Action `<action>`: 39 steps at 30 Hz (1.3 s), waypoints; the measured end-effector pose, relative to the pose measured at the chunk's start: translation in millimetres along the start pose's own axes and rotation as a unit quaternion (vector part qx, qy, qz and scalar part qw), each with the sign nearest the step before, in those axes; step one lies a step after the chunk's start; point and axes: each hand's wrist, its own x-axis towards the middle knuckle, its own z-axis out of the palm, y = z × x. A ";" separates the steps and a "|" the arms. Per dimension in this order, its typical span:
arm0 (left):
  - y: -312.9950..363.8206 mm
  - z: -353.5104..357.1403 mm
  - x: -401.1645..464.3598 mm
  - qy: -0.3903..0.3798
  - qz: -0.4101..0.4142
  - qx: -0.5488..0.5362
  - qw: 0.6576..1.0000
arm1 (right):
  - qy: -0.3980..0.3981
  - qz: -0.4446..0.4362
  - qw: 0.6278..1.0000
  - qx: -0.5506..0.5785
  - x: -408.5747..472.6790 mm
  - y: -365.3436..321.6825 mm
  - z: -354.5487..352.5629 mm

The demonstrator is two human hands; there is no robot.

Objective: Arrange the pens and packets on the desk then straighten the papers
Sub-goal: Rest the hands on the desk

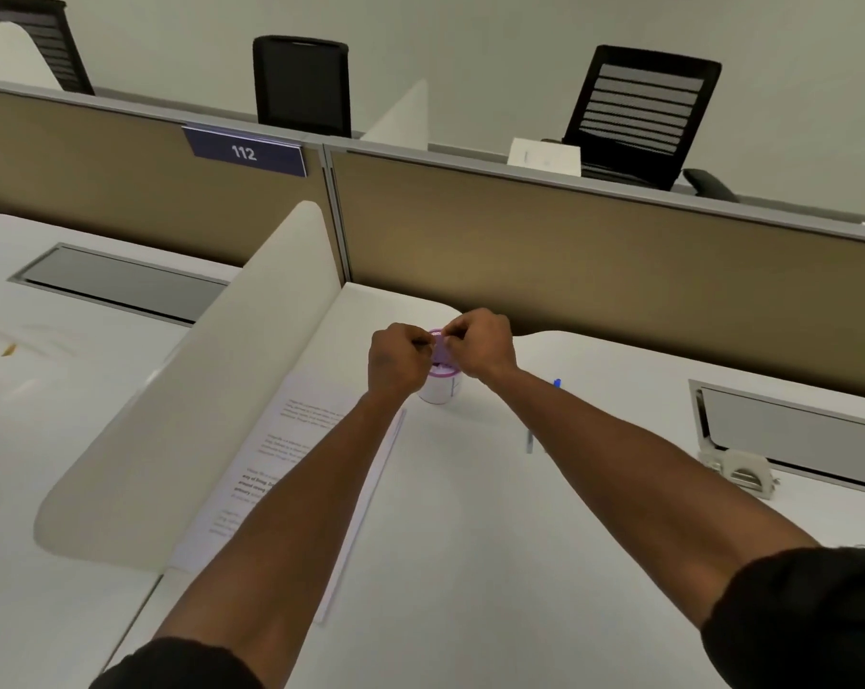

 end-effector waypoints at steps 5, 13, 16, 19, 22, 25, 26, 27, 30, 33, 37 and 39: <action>-4.3 4.5 -1.3 0.011 -0.006 0.000 1.000 | 0.018 -0.005 0.999 -0.028 2.3 2.0 3.9; -1.5 9.1 -6.5 -0.013 0.027 0.049 0.998 | -0.006 -0.041 0.999 -0.014 -11.0 15.5 6.7; 2.2 8.6 -6.9 0.000 0.027 0.070 0.997 | 0.016 -0.032 0.999 0.008 -18.8 20.3 -1.2; 6.8 8.0 -9.3 0.031 0.011 0.105 0.994 | 0.022 -0.020 0.998 0.051 -30.2 26.4 -14.4; 10.5 7.8 -15.3 0.067 -0.004 0.100 0.993 | 0.028 -0.002 0.994 0.110 -47.8 33.2 -30.5; 13.1 14.0 -30.8 0.100 0.006 0.071 0.992 | 0.036 0.029 0.981 0.190 -76.2 52.9 -46.9; 14.2 17.6 -39.8 0.098 0.016 0.061 0.993 | 0.031 0.043 0.975 0.214 -88.1 62.1 -51.1; 14.8 22.5 -51.6 0.087 0.029 0.048 0.995 | 0.021 0.059 0.972 0.228 -101.2 72.7 -53.8; 15.8 41.7 -99.8 0.014 0.062 0.000 0.998 | -0.005 0.103 0.973 0.206 -141.4 106.6 -54.8; 12.3 64.3 -156.9 -0.065 0.057 -0.023 0.996 | 0.003 0.140 0.977 0.159 -181.3 138.3 -50.2; 5.0 90.9 -230.6 -0.150 0.037 -0.050 0.987 | -0.014 0.138 0.990 0.004 -232.5 173.7 -42.6; 1.2 99.8 -259.0 -0.180 0.051 -0.043 0.981 | -0.020 0.138 0.989 -0.054 -251.5 184.3 -38.1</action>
